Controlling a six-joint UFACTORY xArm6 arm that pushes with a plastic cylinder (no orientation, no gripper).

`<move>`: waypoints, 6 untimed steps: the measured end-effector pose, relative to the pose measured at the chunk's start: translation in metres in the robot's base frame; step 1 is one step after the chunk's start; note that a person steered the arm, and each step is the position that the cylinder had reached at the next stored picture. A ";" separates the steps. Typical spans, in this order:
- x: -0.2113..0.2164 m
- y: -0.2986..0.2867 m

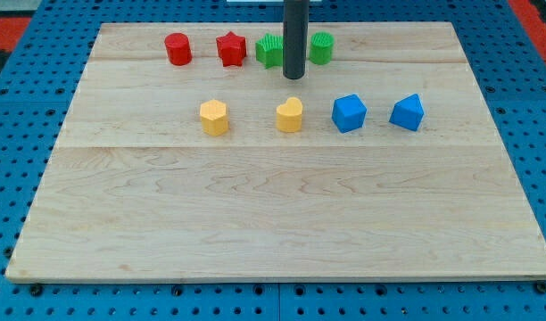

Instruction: Push yellow heart near the blue cube

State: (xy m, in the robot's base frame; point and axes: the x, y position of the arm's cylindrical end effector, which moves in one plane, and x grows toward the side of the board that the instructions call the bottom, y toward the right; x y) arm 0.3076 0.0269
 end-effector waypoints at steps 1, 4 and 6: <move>0.000 0.000; 0.003 0.001; -0.005 -0.119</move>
State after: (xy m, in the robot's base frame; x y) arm 0.3021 -0.0918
